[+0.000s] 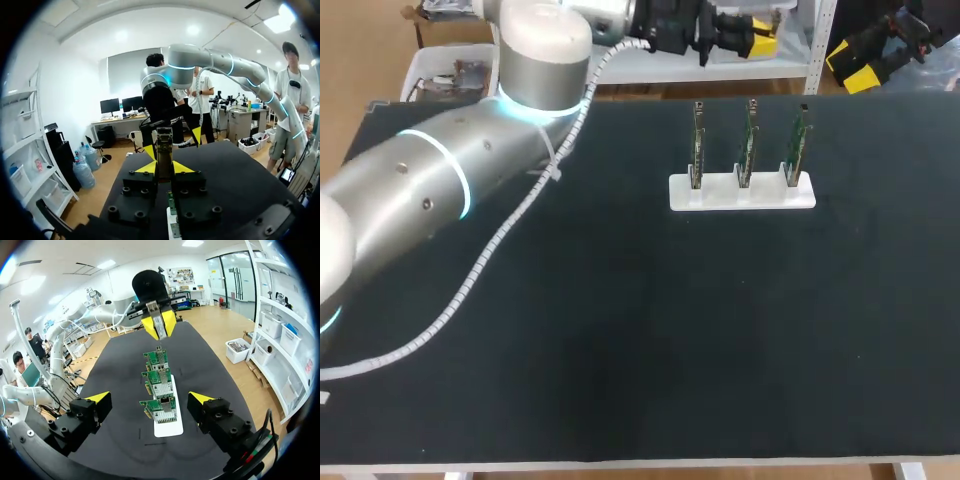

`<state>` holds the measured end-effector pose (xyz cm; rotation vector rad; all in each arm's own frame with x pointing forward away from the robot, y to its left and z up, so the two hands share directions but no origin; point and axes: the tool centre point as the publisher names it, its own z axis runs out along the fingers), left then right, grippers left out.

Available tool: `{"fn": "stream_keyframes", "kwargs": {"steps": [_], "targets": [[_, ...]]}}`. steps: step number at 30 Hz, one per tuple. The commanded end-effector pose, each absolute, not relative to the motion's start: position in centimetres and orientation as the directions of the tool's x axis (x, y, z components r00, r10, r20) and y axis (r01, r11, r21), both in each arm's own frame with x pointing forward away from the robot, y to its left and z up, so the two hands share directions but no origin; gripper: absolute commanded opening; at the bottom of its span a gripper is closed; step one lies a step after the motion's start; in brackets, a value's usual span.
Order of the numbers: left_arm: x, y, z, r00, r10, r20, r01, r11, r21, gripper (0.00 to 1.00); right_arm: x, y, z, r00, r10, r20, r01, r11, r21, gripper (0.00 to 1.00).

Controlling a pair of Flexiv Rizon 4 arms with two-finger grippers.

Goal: Pick up the optical module with the left hand, and insert it into the network port with the right hand.

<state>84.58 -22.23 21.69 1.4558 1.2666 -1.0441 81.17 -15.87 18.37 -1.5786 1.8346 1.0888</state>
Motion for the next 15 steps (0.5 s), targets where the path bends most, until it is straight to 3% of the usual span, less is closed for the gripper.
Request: {"fn": "stream_keyframes", "kwargs": {"steps": [1,15], "targets": [[85.7,-23.4,21.1,0.106,0.205,-0.973,0.964,-0.262,0.049,0.0,82.0,-16.0,18.4,-0.217,-0.584,-0.782,-0.935,-0.107,0.339,1.0],[85.2,-24.8,19.7,0.045,0.153,-0.987,0.977,-0.211,0.012,0.0,82.0,-16.0,18.4,-0.217,-0.584,-0.782,-0.935,-0.107,0.339,1.0]]}}
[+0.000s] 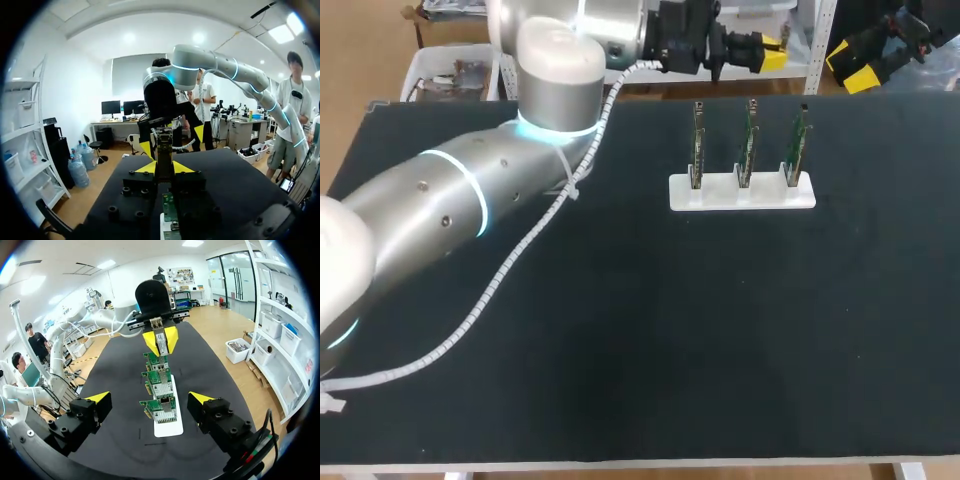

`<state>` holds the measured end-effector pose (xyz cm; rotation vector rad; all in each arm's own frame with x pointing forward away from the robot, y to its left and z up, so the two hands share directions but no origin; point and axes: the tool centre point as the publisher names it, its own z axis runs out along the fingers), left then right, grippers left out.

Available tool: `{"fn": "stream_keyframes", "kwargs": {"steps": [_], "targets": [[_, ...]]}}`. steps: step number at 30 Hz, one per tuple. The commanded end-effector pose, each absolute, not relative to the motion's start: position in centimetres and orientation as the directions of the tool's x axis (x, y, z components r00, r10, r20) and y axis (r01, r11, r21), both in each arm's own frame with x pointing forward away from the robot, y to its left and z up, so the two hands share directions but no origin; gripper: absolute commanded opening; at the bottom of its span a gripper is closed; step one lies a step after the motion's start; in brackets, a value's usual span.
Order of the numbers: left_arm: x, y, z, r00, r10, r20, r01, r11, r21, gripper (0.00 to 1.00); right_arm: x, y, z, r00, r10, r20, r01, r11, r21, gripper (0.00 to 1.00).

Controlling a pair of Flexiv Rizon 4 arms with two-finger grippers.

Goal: Pick up the optical module with the left hand, and insert it into the network port with the right hand.

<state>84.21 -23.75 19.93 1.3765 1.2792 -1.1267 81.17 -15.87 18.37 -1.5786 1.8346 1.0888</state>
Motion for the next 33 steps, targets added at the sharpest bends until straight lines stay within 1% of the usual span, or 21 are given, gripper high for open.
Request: {"fn": "stream_keyframes", "kwargs": {"steps": [1,17,33], "targets": [[85.2,-25.0,19.7,0.047,0.15,-0.988,0.977,-0.214,0.014,0.0,82.0,-16.0,18.4,-0.217,-0.584,-0.782,-0.935,-0.107,0.339,1.0],[84.8,-27.5,20.0,0.038,0.113,-0.993,0.967,-0.255,0.008,0.0,82.0,-16.0,18.4,-0.217,-0.584,-0.782,-0.935,-0.107,0.339,1.0],[84.7,-27.2,19.1,0.0,0.116,-0.993,0.965,-0.26,-0.03,0.0,82.0,-16.0,18.4,-0.217,-0.584,-0.782,-0.935,-0.107,0.339,1.0]]}}
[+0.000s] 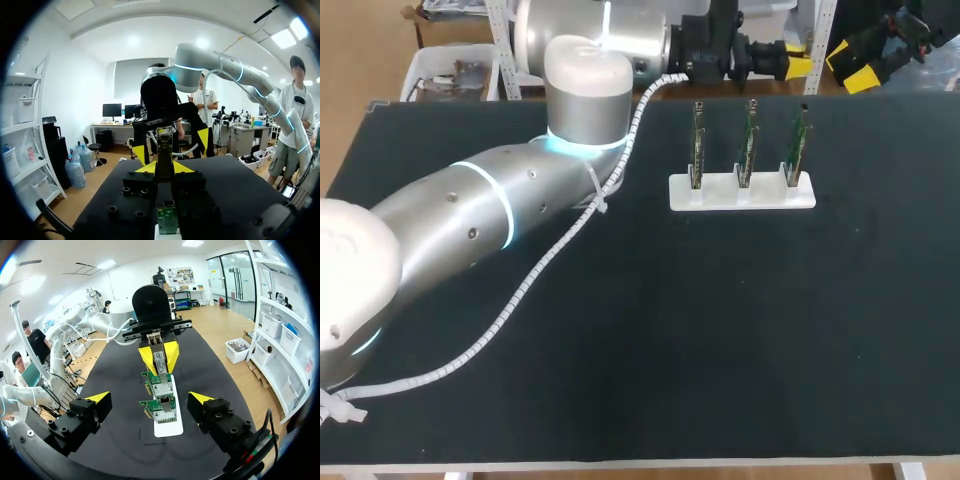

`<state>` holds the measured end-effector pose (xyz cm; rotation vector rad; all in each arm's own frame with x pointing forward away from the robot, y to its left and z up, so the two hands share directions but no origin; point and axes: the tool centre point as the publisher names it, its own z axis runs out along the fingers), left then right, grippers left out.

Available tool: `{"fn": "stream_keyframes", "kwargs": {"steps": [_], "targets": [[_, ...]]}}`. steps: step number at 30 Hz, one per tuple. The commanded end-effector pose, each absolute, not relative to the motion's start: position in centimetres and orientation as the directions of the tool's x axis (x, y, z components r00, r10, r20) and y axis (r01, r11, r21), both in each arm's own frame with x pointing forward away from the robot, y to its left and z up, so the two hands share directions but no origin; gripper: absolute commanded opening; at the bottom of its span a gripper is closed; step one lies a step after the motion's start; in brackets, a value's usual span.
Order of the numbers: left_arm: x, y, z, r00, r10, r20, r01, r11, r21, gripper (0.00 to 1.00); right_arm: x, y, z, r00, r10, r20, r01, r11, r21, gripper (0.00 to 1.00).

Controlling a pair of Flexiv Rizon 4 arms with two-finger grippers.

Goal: Pick up the optical module with the left hand, and insert it into the network port with the right hand.

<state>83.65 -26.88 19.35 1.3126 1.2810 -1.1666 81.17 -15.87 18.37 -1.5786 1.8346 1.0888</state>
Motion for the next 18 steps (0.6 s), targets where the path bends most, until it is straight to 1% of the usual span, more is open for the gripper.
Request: {"fn": "stream_keyframes", "kwargs": {"steps": [1,18], "targets": [[84.7,-27.2,19.0,-0.001,0.116,-0.993,0.965,-0.261,-0.032,0.0,82.0,-16.0,18.4,-0.217,-0.584,-0.782,-0.935,-0.107,0.339,1.0],[84.5,-28.3,18.5,-0.015,0.119,-0.993,0.953,-0.3,-0.05,0.0,82.0,-16.0,18.4,-0.217,-0.584,-0.782,-0.935,-0.107,0.339,1.0]]}}
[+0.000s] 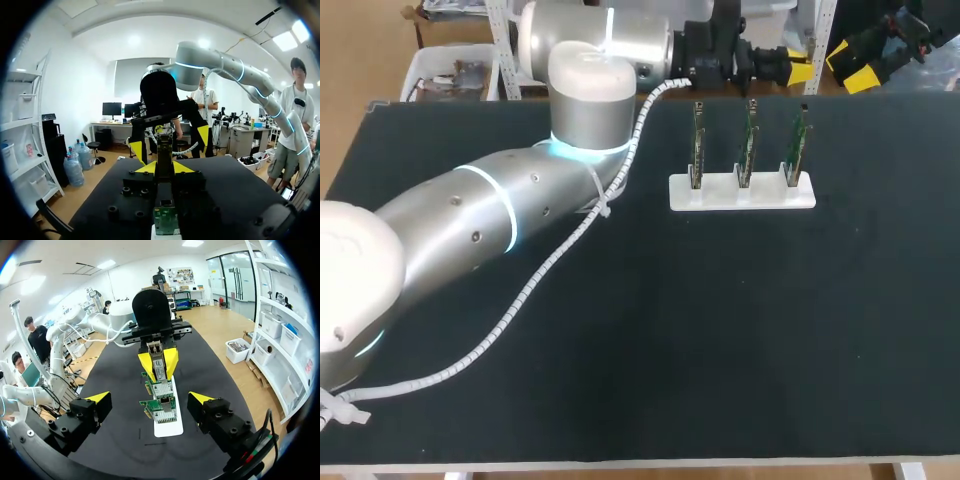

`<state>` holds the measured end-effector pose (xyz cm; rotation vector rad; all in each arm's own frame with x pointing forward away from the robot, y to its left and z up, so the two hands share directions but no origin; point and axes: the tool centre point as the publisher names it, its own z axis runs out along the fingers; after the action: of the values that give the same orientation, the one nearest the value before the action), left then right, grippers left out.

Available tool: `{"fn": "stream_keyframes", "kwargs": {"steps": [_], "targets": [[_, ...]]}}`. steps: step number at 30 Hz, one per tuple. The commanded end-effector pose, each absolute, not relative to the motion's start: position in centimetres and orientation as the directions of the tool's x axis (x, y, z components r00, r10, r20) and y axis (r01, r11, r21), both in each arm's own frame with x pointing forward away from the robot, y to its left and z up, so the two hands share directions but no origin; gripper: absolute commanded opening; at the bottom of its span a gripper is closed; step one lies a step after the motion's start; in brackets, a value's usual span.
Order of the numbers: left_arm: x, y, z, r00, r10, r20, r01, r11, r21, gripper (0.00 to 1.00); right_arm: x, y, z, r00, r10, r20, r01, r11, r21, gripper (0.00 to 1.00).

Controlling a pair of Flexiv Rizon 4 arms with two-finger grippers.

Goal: Pick up the optical module with the left hand, and insert it into the network port with the right hand.

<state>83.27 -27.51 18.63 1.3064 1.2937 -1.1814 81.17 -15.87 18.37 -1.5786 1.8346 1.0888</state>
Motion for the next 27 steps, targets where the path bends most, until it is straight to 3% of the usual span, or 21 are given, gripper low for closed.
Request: {"fn": "stream_keyframes", "kwargs": {"steps": [1,27], "targets": [[84.48,-28.35,18.42,-0.017,0.119,-0.993,0.952,-0.301,-0.052,0.0,81.99,-15.98,18.43,-0.217,-0.584,-0.782,-0.935,-0.107,0.339,1.0],[83.92,-28.48,17.97,-0.042,0.121,-0.992,0.945,-0.316,-0.079,0.0,81.99,-15.98,18.43,-0.217,-0.584,-0.782,-0.935,-0.107,0.339,1.0]]}}
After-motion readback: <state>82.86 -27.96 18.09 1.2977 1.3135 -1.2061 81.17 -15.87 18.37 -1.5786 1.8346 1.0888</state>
